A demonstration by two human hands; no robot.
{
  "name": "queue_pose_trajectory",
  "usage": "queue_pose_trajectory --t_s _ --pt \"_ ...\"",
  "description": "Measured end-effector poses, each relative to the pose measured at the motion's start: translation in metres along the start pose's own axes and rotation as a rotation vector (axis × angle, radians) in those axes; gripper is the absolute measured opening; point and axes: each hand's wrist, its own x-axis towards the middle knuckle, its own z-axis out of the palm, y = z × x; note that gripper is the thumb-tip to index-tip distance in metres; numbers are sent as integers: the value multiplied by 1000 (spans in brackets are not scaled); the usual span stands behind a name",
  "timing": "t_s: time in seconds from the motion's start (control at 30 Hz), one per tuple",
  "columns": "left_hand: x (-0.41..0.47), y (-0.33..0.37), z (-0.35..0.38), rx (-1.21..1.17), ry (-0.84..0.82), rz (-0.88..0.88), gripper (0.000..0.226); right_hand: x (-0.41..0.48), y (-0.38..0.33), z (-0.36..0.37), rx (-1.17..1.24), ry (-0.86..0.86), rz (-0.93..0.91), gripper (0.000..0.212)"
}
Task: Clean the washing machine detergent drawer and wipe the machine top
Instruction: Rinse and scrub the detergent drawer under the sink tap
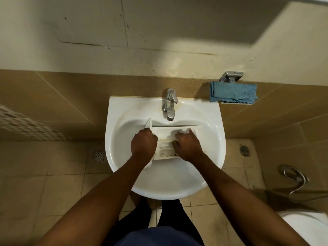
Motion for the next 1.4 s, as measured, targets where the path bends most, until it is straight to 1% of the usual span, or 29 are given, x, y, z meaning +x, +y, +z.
queue_pose_trajectory --t_s 0.07,0.13,0.2,0.27,0.3,0.37,0.43,0.47,0.5,0.53,0.6,0.63,0.7,0.73,0.77,0.8,0.83,0.9,0.93,1.0,1.07,1.1,1.13,1.2,1.23,1.27,1.33,1.37,1.4 --pt "0 -1 0 -9 6 8 27 9 -25 -2 278 19 3 44" --pt "1 -2 2 -12 11 18 27 15 -34 0 462 -43 -66 33" --pt "1 -2 1 -17 11 19 26 13 -25 4 408 -5 -159 33" --pt "1 -1 2 -10 12 22 26 7 -5 9 285 80 -159 40" --pt "1 -1 2 -3 9 22 26 3 4 11 230 81 -107 46" --pt "0 -1 3 -1 7 21 26 2 16 10 189 13 59 52" --pt "-1 -2 4 -8 27 29 26 11 19 8 292 -26 204 44" --pt "-1 -3 5 -13 34 32 26 18 17 5 415 6 269 36" --pt "-1 -3 5 -20 35 31 26 25 10 -2 625 61 358 29" --pt "-1 -3 5 -30 34 29 26 34 3 -9 932 111 485 25" --pt "0 -2 5 -39 34 25 26 52 -12 -22 1616 134 735 24" --pt "0 -2 5 -38 35 25 26 59 -19 -28 1859 117 802 22" --pt "0 -2 5 -43 43 28 26 71 -24 -30 2118 72 833 19" --pt "-1 -2 5 -45 49 31 26 76 -25 -29 2222 31 806 26" --pt "-1 -2 5 -43 51 35 26 79 -26 -29 2318 -8 791 38" --pt "-2 -2 5 -41 51 38 27 81 -26 -29 2401 -18 800 51" --pt "-1 -2 5 -39 51 41 27 82 -27 -29 2473 -18 799 57" --pt "-2 -2 5 -45 56 44 26 83 -27 -30 2576 17 791 56" --pt "-2 -2 5 -56 58 45 25 83 -27 -30 2601 42 785 51" --pt "-3 -2 4 -72 60 46 24 79 -24 -31 2604 53 795 40" --pt "-3 -1 5 -79 65 50 24 72 -22 -31 2548 59 795 37" --pt "-3 -2 6 -88 69 53 23 68 -21 -31 2478 41 788 37" --pt "-3 -2 6 -102 77 58 23 63 -23 -31 2346 -5 774 36" --pt "-4 -2 7 -129 90 66 23 51 -35 -27 1910 -107 725 34" --pt "-4 -2 6 -124 81 71 23 43 -41 -24 1647 -114 655 32" --pt "-4 -1 6 -114 68 76 25 36 -44 -18 1359 -105 514 28" --pt "-3 0 6 -107 55 85 25 21 -38 -7 784 -123 138 27" --pt "-4 1 5 -113 62 83 24 13 -29 -5 567 -173 3 31" --pt "-5 1 4 -122 67 78 23 5 -16 -7 407 -214 -62 38"
